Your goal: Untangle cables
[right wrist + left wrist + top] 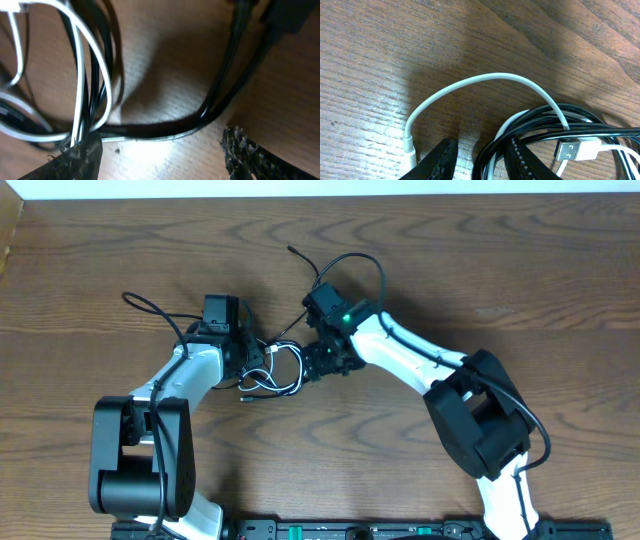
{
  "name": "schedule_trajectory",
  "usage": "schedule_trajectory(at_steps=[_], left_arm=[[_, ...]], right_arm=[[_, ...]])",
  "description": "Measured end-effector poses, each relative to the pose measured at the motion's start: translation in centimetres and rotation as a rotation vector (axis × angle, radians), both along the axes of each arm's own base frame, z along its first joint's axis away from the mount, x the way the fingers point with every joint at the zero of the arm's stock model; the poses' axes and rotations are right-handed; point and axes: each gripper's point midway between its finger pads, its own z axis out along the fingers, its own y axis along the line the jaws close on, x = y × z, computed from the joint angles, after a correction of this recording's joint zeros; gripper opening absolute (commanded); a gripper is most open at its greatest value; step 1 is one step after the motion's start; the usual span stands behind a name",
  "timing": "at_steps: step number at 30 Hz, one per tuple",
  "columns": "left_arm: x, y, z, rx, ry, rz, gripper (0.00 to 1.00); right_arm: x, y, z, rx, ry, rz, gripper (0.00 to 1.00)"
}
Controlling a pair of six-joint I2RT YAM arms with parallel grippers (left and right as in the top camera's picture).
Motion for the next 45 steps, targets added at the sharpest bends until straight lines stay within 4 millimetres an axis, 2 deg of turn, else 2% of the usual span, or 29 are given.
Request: schedule_trajectory(at_steps=[7, 13, 22, 32, 40, 45], left_arm=[[0.0, 0.0, 0.0, 0.0, 0.0, -0.001, 0.36], [0.0, 0.0, 0.0, 0.0, 0.0, 0.0, 0.36], [0.0, 0.0, 0.0, -0.001, 0.0, 0.0, 0.36], [0.0, 0.0, 0.0, -0.001, 0.0, 0.0, 0.36], [0.0, 0.0, 0.0, 0.0, -0.001, 0.0, 0.36], [0.0, 0.0, 0.0, -0.001, 0.0, 0.0, 0.36]], right_arm=[[0.9, 0.5, 0.0, -0.057, -0.095, -0.056, 0.71], [0.8, 1.3, -0.5, -0.089, -0.149, -0.06, 0.7], [1.3, 1.3, -0.7, -0.121, -0.196, -0.09, 0.69], [2.5, 2.1, -0.9, -0.14, -0.272, -0.103, 0.75], [2.2, 0.9, -0.6, -0.243, -0.288, -0.096, 0.78], [2.1, -1.2, -0.4, -0.319, -0.257, -0.092, 0.79]])
